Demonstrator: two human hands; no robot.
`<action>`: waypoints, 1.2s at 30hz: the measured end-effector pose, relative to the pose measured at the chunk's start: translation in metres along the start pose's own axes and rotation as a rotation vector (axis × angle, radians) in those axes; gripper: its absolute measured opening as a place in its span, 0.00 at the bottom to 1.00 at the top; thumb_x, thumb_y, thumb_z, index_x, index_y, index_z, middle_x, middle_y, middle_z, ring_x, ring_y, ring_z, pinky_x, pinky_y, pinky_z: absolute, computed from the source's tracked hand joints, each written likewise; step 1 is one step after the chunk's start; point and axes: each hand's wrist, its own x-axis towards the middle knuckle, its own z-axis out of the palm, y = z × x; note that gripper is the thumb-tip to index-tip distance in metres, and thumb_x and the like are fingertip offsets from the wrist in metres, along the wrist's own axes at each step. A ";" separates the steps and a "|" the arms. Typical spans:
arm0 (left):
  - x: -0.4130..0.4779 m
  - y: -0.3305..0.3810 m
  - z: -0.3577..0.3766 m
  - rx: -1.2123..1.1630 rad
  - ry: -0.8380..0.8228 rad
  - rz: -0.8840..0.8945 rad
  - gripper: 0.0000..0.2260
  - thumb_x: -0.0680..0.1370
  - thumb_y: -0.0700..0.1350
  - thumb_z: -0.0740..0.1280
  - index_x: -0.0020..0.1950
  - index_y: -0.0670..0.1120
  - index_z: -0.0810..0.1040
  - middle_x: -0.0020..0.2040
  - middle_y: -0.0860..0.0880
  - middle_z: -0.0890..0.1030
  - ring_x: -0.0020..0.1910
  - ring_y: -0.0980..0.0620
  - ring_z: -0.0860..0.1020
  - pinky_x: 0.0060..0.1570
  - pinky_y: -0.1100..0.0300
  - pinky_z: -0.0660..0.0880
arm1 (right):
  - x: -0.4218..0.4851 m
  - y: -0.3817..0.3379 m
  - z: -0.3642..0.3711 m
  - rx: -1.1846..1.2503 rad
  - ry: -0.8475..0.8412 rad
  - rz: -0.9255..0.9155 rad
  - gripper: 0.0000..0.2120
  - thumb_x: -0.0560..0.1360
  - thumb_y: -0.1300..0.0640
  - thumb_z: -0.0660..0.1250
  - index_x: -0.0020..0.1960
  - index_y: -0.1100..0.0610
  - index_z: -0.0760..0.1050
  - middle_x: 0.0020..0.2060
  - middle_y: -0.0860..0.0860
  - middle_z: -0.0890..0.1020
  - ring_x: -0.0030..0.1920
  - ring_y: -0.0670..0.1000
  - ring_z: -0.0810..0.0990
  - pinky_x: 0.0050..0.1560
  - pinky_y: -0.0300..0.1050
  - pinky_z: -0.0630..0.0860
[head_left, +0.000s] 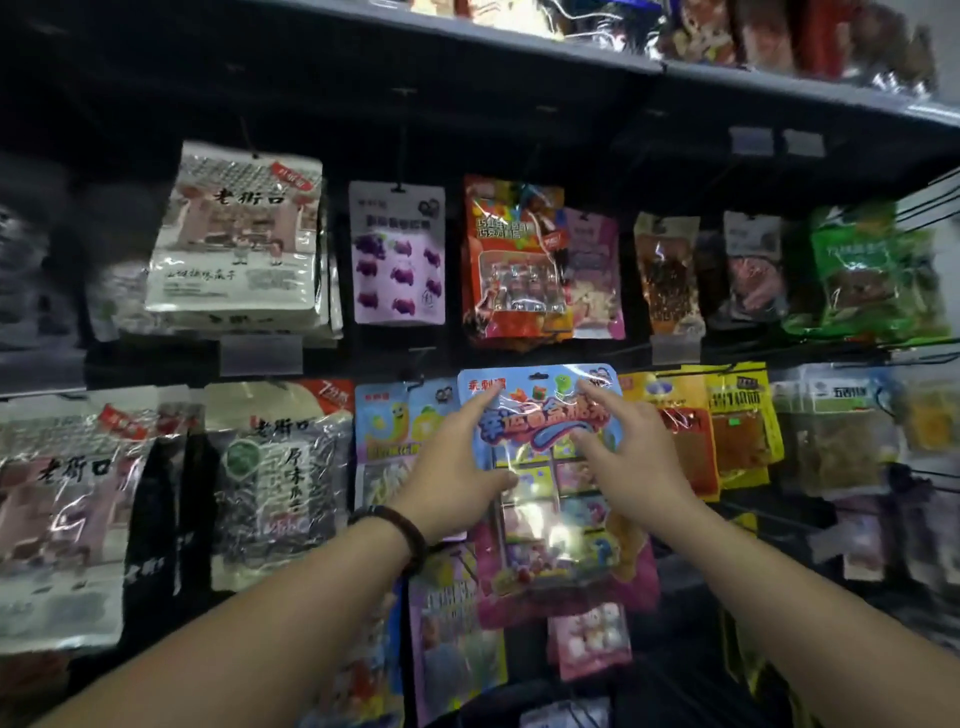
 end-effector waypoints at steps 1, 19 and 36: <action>0.014 0.003 0.002 -0.016 -0.010 -0.010 0.45 0.77 0.41 0.78 0.84 0.62 0.56 0.85 0.55 0.60 0.83 0.49 0.62 0.66 0.61 0.75 | 0.014 0.004 -0.001 0.004 0.005 0.019 0.25 0.83 0.52 0.69 0.78 0.39 0.69 0.69 0.52 0.70 0.70 0.54 0.71 0.67 0.47 0.68; 0.093 -0.017 0.026 -0.003 -0.127 -0.187 0.45 0.78 0.33 0.75 0.86 0.56 0.56 0.83 0.47 0.64 0.22 0.58 0.74 0.26 0.67 0.73 | 0.090 0.062 0.027 0.038 -0.069 0.119 0.23 0.86 0.53 0.64 0.80 0.43 0.68 0.75 0.56 0.63 0.28 0.49 0.74 0.29 0.38 0.74; 0.108 -0.057 0.029 0.148 -0.141 -0.295 0.42 0.80 0.44 0.74 0.86 0.56 0.53 0.84 0.47 0.62 0.47 0.51 0.83 0.44 0.58 0.81 | 0.089 0.049 0.055 -0.147 -0.280 0.208 0.32 0.84 0.52 0.67 0.84 0.43 0.59 0.82 0.57 0.51 0.63 0.61 0.77 0.55 0.46 0.79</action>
